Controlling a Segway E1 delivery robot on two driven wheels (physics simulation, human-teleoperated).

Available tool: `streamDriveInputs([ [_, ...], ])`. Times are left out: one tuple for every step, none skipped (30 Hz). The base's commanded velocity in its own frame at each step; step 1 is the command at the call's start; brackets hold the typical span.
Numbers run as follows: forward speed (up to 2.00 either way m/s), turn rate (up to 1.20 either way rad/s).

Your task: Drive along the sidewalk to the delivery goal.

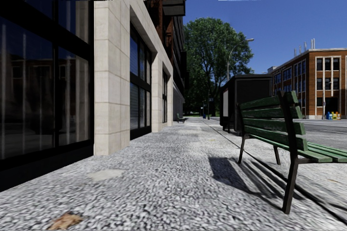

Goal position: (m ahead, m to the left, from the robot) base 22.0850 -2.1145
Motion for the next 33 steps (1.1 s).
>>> streamDriveInputs([
  [2.00, -0.03],
  [2.00, 0.00],
  [2.00, 0.00],
  [2.00, 0.00],
  [2.00, 0.00],
  [2.00, 0.00],
  [2.00, 0.00],
  [2.00, 0.00],
  [2.00, 0.00],
  [2.00, 0.00],
  [2.00, 0.00],
  [2.00, 0.00],
  [2.00, 0.00],
  [2.00, 0.00],
  [2.00, 0.00],
  [2.00, -0.16],
  [2.00, -0.16],
  [2.00, -0.23],
  [2.00, -0.25],
  [2.00, -0.25],
  [2.00, -0.26],
  [2.00, -0.26],
  [2.00, -0.26],
  [2.00, -0.26],
  [2.00, -0.09],
  [2.00, 0.00],
  [2.00, 0.00],
  [2.00, 0.00],
  [2.00, 0.00],
  [2.00, 0.00],
  [2.00, 0.00],
  [2.00, 0.00],
  [2.00, 0.00],
])
